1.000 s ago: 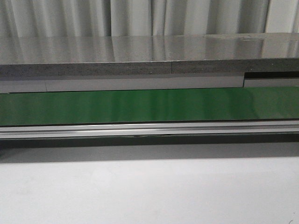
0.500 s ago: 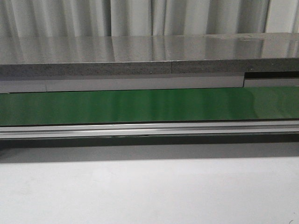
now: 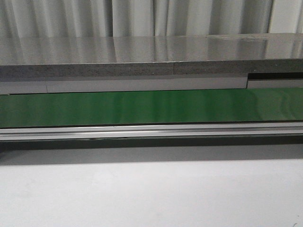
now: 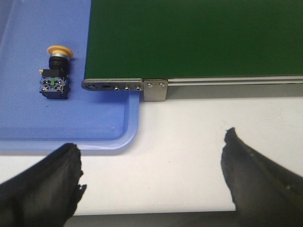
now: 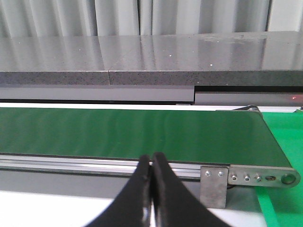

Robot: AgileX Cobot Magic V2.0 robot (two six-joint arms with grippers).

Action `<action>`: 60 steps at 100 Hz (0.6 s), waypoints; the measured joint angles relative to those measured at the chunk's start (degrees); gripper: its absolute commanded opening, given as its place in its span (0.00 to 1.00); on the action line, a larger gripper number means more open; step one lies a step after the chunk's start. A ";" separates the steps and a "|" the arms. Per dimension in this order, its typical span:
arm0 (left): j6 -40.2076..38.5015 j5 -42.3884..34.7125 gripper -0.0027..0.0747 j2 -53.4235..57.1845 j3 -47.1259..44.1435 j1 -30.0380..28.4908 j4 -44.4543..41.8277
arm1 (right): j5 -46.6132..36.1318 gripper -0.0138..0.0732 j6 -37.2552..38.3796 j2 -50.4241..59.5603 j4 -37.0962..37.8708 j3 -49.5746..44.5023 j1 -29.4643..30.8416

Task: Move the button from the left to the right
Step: 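Close the left gripper around the yellow-capped button's black body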

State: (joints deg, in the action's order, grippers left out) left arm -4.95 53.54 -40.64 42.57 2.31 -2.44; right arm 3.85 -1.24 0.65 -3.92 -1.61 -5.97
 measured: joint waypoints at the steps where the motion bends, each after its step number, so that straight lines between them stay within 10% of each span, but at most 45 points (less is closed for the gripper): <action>1: 0.00 0.00 0.81 0.00 0.00 0.00 0.00 | 0.00 0.06 0.00 0.00 0.00 0.00 0.00; 60: 0.22 0.36 0.81 -20.54 18.77 -8.86 -4.59 | 0.00 0.06 0.00 0.00 0.00 0.00 0.00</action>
State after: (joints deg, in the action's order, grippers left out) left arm -4.72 53.90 -61.18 61.34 -6.55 -7.03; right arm 3.85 -1.24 0.65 -3.92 -1.61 -5.97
